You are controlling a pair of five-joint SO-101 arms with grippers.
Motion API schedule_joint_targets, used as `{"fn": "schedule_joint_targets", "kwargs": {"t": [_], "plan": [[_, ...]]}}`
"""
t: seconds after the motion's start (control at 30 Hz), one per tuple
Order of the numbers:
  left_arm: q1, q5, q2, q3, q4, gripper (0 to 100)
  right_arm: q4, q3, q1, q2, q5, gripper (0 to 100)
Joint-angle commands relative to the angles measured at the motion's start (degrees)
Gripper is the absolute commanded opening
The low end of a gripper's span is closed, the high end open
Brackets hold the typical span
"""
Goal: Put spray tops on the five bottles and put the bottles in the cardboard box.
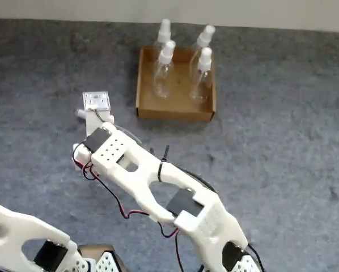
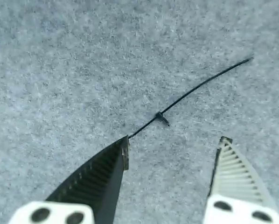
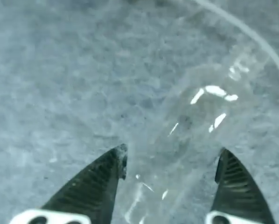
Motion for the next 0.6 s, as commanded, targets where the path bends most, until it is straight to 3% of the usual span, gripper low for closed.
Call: {"fn": "schedule_joint_targets", "kwargs": {"t": [0.0,0.13,0.33,0.43,0.57], "plan": [[1.4,-0.4,-1.2,-2.3,-0.7,24,-0.3,-3.7,0.2,-0.7,-0.6,26.2],[1.4,-0.4,-1.3,-2.3,-0.7,24,1.3,-3.6,1.8,-0.7,-0.6,24.5],[1.6,-0.4,-1.3,-2.6,-0.7,24,15.3,-3.8,5.9,-0.7,-0.4,0.0],[2.2,-0.4,-1.4,-2.7,-0.6,24,24.0,-3.9,8.3,-0.9,1.1,0.3],[2.9,-0.4,-1.5,-2.8,-0.5,24,27.1,-3.6,11.4,-5.9,9.8,0.2]]}}
